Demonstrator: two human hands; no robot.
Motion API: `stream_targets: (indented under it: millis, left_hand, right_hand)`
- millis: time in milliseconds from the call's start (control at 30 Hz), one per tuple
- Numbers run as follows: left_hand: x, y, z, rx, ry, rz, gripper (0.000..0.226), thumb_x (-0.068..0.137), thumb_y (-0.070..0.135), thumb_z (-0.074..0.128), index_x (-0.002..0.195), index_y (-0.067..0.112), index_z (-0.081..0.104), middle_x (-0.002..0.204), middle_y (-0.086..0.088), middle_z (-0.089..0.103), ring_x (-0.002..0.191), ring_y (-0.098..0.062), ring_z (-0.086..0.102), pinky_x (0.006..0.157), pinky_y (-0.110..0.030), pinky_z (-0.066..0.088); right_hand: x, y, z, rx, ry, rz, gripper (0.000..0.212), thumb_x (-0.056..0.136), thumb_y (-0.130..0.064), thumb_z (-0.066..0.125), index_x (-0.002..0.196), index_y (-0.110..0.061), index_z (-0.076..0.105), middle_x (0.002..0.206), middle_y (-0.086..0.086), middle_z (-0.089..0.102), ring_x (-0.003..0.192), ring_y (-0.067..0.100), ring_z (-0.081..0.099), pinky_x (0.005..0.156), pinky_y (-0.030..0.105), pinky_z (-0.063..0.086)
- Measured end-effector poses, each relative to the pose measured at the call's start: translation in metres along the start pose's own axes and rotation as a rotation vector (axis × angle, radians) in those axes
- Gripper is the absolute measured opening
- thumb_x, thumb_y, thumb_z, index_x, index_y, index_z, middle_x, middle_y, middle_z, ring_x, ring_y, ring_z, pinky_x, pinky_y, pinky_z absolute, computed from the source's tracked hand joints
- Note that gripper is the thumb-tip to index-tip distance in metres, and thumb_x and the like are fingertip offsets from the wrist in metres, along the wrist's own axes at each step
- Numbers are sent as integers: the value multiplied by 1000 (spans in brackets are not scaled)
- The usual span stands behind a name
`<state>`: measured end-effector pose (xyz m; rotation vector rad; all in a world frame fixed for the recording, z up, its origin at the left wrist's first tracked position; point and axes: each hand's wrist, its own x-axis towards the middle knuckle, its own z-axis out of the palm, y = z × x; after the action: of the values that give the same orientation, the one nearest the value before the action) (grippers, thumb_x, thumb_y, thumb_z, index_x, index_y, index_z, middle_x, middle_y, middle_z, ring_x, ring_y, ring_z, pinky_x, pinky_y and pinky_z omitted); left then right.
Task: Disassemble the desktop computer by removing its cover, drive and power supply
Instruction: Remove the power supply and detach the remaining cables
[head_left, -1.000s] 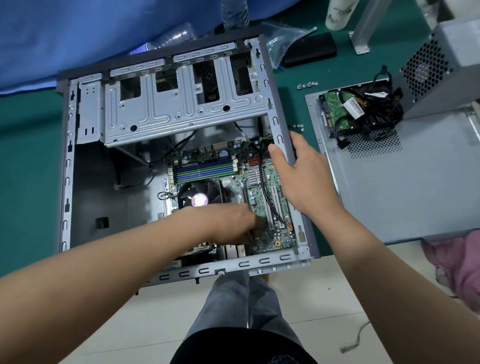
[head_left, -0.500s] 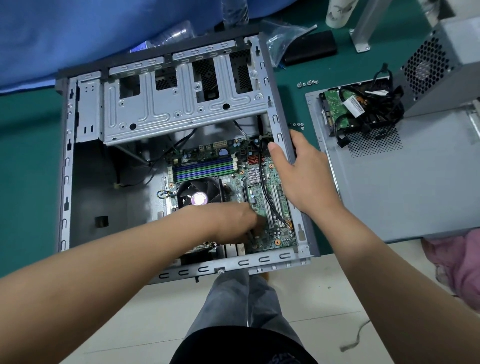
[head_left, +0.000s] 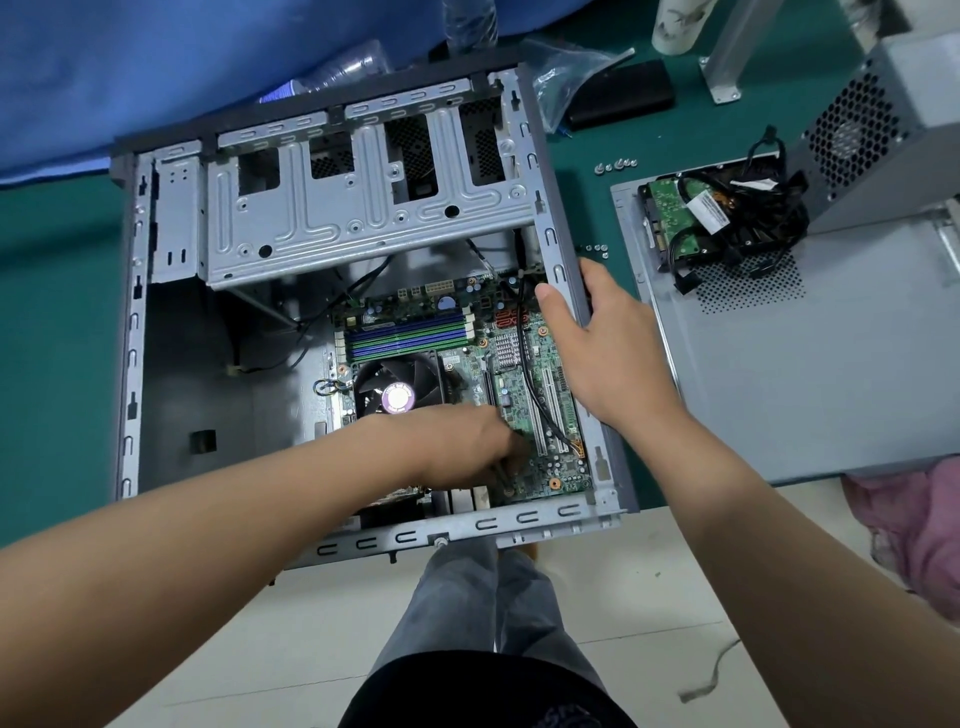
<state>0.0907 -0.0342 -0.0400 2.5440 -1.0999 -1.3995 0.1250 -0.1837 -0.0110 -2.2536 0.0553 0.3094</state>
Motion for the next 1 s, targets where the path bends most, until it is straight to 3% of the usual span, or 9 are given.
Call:
stream_targets:
  millis: [133, 267, 400, 667, 833, 933, 1000]
  left_hand:
    - [0, 0, 2, -17, 30, 20, 24, 99, 20, 48, 111, 6, 63, 101, -12, 66, 91, -29, 63, 79, -40, 50]
    - [1, 6, 0, 58, 108, -27, 31, 100, 28, 44, 101, 3, 63, 82, -12, 60, 80, -31, 60, 60, -34, 38]
    - [4, 9, -1, 62, 125, -69, 36, 101, 33, 43, 100, 3, 63, 70, -3, 42, 70, -28, 52, 59, -33, 36]
    - [5, 11, 1, 34, 148, -123, 36, 102, 29, 43, 97, -1, 63, 61, -1, 32, 67, -25, 42, 59, -34, 35]
    - [4, 9, -5, 37, 66, -106, 37, 101, 35, 44, 102, 2, 61, 68, -3, 42, 70, -25, 47, 62, -35, 41]
    - [1, 3, -5, -9, 1, -37, 25, 99, 20, 48, 115, 5, 59, 98, -10, 62, 87, -27, 60, 78, -39, 51]
    - [1, 1, -5, -13, -15, -2, 23, 98, 18, 48, 113, 5, 60, 103, -12, 63, 91, -28, 61, 82, -41, 50]
  right_hand:
    - [0, -1, 0, -6, -1, 1, 54, 96, -47, 41, 141, -17, 39, 123, 8, 60, 106, 28, 56, 89, 34, 46]
    - [0, -1, 0, 1, -1, 2, 54, 96, -47, 41, 140, -18, 40, 122, 8, 60, 106, 28, 57, 90, 36, 47]
    - [-1, -2, -1, 3, 0, 4, 53, 96, -47, 41, 140, -18, 41, 121, 7, 60, 105, 28, 57, 89, 36, 47]
    - [-2, -3, -1, 3, -2, 4, 52, 96, -46, 41, 140, -18, 40, 119, 7, 61, 104, 27, 57, 89, 37, 47]
    - [-1, -3, -1, 4, -4, 9, 53, 96, -47, 41, 140, -19, 39, 120, 6, 60, 105, 28, 57, 91, 38, 47]
    - [-2, -2, -1, 3, -7, 13, 54, 96, -48, 40, 141, -19, 39, 122, 6, 60, 106, 28, 56, 93, 39, 46]
    - [-2, -2, 0, 4, -5, 14, 54, 96, -47, 41, 141, -18, 39, 122, 6, 60, 106, 29, 57, 92, 38, 46]
